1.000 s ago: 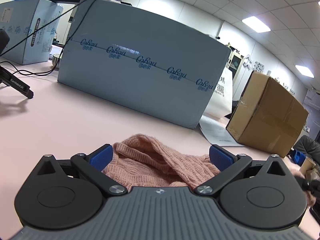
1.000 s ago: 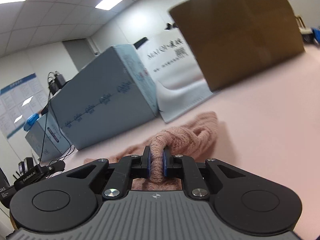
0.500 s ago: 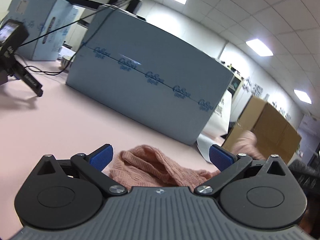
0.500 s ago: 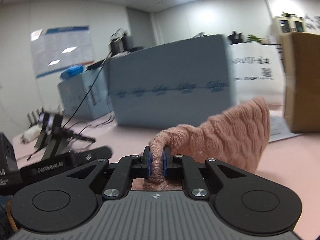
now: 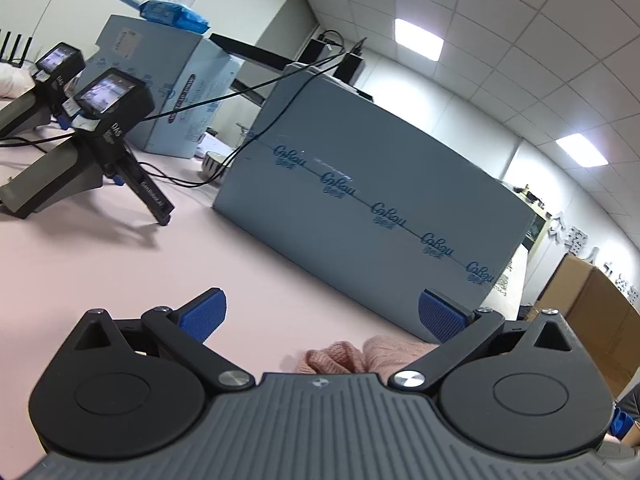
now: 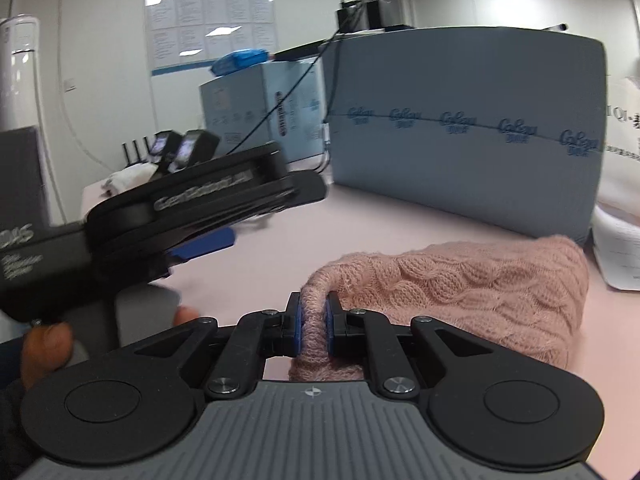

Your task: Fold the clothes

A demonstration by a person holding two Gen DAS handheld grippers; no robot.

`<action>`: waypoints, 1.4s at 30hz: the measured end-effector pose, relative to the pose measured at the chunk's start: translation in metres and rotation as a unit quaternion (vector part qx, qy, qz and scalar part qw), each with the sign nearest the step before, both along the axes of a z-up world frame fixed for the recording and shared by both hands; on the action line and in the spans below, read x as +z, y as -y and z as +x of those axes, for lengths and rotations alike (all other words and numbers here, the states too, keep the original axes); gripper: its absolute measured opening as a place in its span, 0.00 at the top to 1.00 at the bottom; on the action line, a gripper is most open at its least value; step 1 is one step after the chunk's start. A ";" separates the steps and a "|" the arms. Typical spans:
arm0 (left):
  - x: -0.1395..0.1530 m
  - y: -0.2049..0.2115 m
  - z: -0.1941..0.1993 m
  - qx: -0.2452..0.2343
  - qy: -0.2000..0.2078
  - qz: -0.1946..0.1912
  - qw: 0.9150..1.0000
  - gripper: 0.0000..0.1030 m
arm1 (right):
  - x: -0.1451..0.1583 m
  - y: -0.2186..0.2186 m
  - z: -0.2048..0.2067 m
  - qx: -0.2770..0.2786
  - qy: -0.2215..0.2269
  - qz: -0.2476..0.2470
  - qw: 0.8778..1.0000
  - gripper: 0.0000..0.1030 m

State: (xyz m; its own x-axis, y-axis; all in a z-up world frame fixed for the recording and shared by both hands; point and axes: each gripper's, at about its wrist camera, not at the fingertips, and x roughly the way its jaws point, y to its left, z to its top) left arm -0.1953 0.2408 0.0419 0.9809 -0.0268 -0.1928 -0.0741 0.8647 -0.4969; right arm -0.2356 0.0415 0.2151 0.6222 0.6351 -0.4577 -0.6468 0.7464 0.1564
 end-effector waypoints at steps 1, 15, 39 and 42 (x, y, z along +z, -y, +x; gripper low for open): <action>0.000 -0.001 0.000 0.002 -0.002 -0.003 1.000 0.00 | 0.000 0.000 -0.001 0.009 -0.005 0.003 1.000 0.90; -0.009 -0.034 0.017 0.001 -0.042 -0.032 0.999 0.00 | 0.000 0.030 -0.034 0.104 0.014 0.037 0.994 0.41; -0.004 0.004 0.154 -0.138 -0.266 0.202 0.933 0.00 | -0.033 0.030 -0.102 0.022 0.240 -0.033 0.970 0.38; -0.011 0.011 0.157 -0.161 -0.263 0.193 0.931 0.00 | -0.039 0.015 -0.101 0.031 0.252 -0.075 0.964 0.39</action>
